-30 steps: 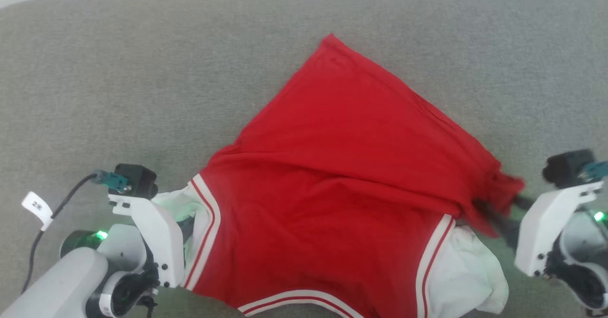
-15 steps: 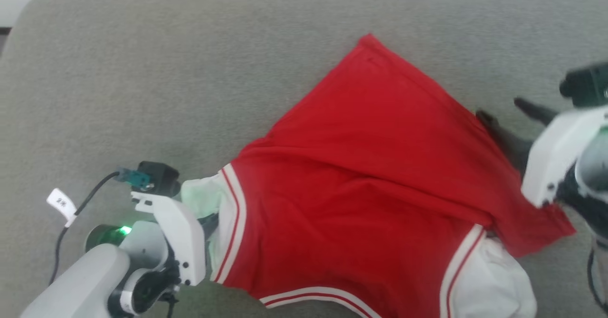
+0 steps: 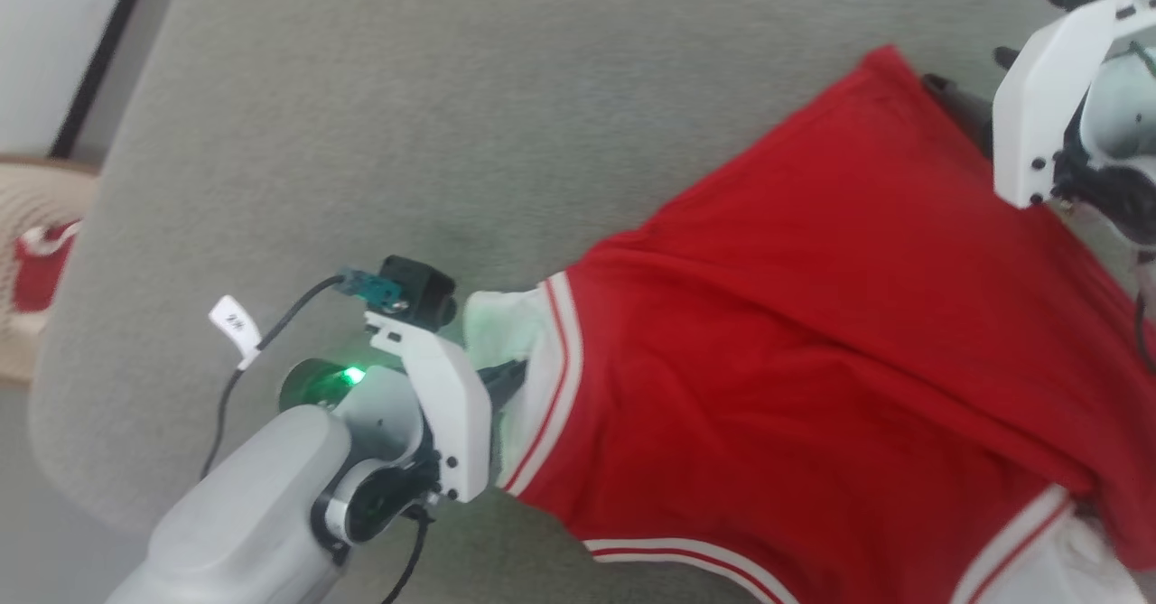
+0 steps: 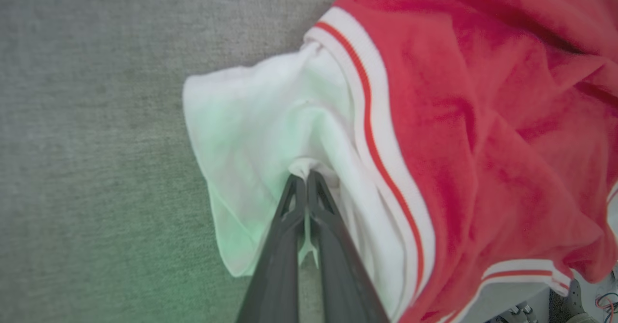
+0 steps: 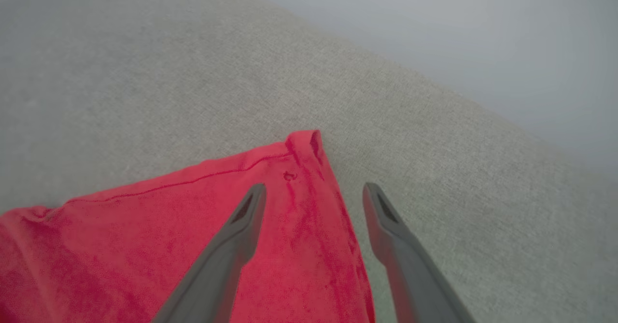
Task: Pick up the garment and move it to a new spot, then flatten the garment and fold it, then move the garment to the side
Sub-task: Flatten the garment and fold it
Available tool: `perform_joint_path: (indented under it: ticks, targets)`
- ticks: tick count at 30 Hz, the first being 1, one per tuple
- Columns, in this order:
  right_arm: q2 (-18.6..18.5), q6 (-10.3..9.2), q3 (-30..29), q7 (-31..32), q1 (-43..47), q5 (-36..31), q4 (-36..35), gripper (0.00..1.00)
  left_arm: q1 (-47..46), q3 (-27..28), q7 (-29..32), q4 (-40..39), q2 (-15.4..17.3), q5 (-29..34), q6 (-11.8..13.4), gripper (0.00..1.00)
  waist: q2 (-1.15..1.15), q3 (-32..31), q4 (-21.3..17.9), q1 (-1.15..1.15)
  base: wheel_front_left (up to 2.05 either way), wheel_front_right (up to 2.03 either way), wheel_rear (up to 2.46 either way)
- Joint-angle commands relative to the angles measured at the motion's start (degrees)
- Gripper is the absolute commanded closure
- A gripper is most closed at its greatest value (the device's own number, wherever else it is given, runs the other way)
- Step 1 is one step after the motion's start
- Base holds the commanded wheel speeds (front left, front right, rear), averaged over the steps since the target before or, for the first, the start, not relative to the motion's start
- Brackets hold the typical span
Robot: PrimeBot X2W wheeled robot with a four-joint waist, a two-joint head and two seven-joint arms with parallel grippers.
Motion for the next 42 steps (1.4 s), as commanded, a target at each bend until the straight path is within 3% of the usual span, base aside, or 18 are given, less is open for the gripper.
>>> perform_joint_path:
  ticks: [1,7,11,16,17,18,23,29,42]
  targets:
    - [-0.5,0.00,1.1,-0.1,-1.9,0.3,2.5,0.00,-1.1,-0.3,-0.3,0.8,-0.8,0.5,-0.7,1.00,0.00,1.7,3.0,0.00,0.00,0.00,0.00]
    - [-1.3,-0.01,7.2,2.6,-8.1,1.9,14.4,0.00,-3.1,-1.0,-1.6,4.6,-3.6,0.4,-3.1,1.00,0.00,3.4,6.2,0.00,0.00,0.00,0.00]
    - [-0.9,0.00,13.1,9.5,-7.9,4.5,22.7,0.00,-4.1,-1.4,-2.4,7.5,-5.0,0.2,-4.5,1.00,0.00,4.3,7.2,0.00,0.00,0.00,0.00]
    - [-1.1,0.01,16.2,14.2,-6.9,6.7,27.1,0.00,-4.9,-1.3,-2.9,9.4,-5.5,0.0,-5.2,1.00,0.00,4.6,7.3,0.00,0.00,0.00,0.00]
    - [-1.0,0.01,16.8,14.7,-7.0,7.2,27.4,0.07,-5.1,-1.3,-3.0,9.9,-5.6,0.0,-5.4,1.00,0.00,4.7,7.2,0.00,0.00,0.00,0.00]
    - [-1.0,0.01,17.5,15.1,-7.2,7.7,27.4,1.00,-5.3,-1.2,-3.2,10.3,-5.7,0.0,-5.7,1.00,0.00,4.6,7.1,0.00,0.00,0.00,0.00]
    - [-2.5,-0.03,18.8,10.6,-10.9,9.4,25.1,1.00,-6.6,-0.4,-3.2,11.9,-5.0,-0.2,-5.8,1.00,0.00,3.9,5.4,0.00,0.00,0.00,0.00]
    - [-3.3,-0.04,20.5,5.0,-14.8,11.9,21.1,1.00,-10.0,2.0,-2.6,10.7,-1.8,0.3,-4.1,1.00,0.00,1.6,1.2,0.00,0.00,0.00,0.00]
    - [-7.5,-0.03,23.6,-2.4,-17.4,17.3,11.7,1.00,-21.0,6.4,6.0,4.0,10.8,3.2,0.3,1.00,0.00,-6.1,-10.2,0.00,0.00,0.00,0.00]
